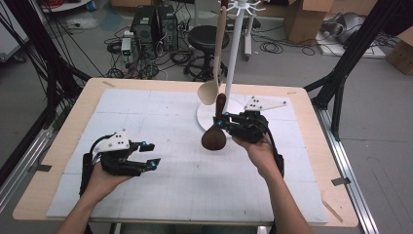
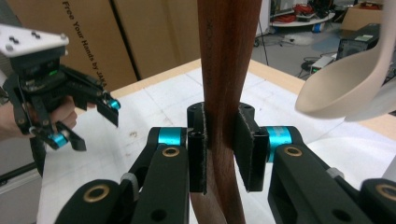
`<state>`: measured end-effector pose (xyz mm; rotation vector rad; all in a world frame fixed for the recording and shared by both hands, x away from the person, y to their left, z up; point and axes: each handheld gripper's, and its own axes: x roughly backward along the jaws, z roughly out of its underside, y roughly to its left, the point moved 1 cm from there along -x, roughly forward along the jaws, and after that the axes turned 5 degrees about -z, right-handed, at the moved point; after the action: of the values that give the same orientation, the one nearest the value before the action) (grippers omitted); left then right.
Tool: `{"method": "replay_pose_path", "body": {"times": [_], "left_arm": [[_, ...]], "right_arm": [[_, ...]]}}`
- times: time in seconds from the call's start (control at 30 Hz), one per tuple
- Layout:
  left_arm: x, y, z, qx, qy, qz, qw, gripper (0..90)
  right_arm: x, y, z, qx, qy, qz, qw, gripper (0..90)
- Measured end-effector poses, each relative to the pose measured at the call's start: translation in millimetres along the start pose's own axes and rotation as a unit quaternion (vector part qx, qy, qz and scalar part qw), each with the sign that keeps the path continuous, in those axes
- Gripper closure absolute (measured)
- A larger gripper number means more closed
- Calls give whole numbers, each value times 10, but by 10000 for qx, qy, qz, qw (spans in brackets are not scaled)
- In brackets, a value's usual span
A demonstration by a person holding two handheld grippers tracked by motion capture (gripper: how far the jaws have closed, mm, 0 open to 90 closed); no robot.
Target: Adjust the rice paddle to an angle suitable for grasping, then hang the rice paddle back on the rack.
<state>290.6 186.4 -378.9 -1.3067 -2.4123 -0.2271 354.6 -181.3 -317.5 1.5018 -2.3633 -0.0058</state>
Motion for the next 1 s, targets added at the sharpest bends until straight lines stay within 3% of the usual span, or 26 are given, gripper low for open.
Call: {"method": "replay_pose_path", "body": {"times": [0.33, 1.0], "left_arm": [[30, 12, -1, 41, -76, -7, 10000, 432], [63, 53, 10, 101, -75, -56, 9999, 396]], "right_arm": [[74, -117, -184, 26, -62, 106, 9999, 767], [113, -276, -690, 154, -209, 61, 9996, 767]]}}
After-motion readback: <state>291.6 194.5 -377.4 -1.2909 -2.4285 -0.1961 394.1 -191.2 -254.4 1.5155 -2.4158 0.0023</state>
